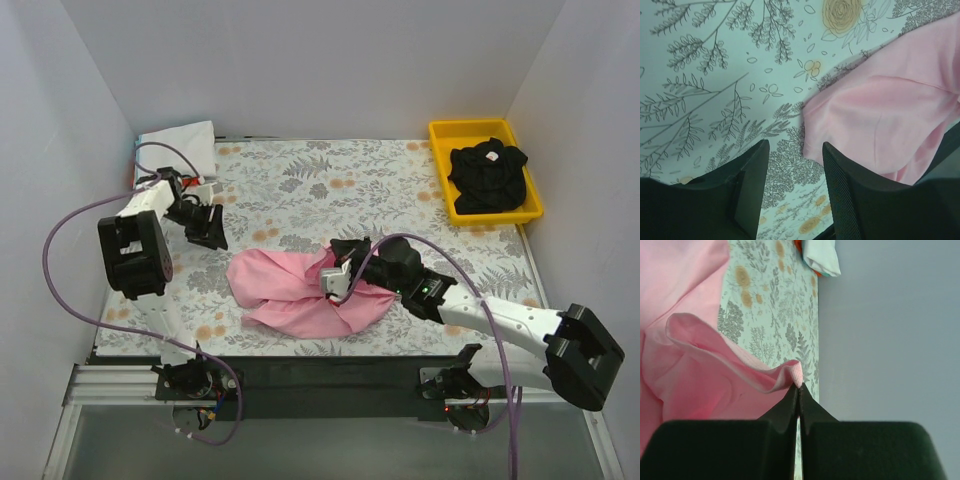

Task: Fold and stack the t-shirts
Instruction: Flatten the tshirt out

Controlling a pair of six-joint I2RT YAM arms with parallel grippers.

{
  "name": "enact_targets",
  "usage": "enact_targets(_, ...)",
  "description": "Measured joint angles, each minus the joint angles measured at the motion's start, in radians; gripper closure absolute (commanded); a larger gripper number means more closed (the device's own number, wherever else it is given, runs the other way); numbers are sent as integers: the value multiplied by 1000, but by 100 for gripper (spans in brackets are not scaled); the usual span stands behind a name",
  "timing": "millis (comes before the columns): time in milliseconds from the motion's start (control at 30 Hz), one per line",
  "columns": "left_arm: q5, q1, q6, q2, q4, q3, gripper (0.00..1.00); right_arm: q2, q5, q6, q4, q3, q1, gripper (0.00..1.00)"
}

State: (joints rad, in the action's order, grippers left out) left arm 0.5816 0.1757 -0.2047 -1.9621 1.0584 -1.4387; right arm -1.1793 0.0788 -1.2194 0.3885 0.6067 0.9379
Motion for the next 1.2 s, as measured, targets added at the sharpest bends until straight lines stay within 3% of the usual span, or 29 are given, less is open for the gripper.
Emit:
enact_targets(133, -27, -35, 19, -28, -26, -16, 56, 58, -33, 116, -105, 53, -30, 99)
enact_targets(400, -80, -225, 64, -103, -53, -54, 57, 122, -93, 222, -244, 55, -71, 99)
enact_targets(633, -103, -266, 132, -103, -58, -44, 75, 131, -105, 296, -331, 102, -193, 99)
enact_targets(867, -217, -303, 174, 2, -125, 96, 90, 140, -117, 355, -370, 179, -291, 99)
enact_targets(933, -249, -304, 168, 11, -132, 104, 100, 139, -121, 373, -380, 208, -330, 99)
enact_targets(1067, -271, -297, 140, 10, -140, 83, 100, 134, -128, 414, -393, 277, -385, 99)
enact_targets(1200, -267, -295, 66, 12, -142, -44, 100, 89, -129, 458, -408, 406, -429, 99)
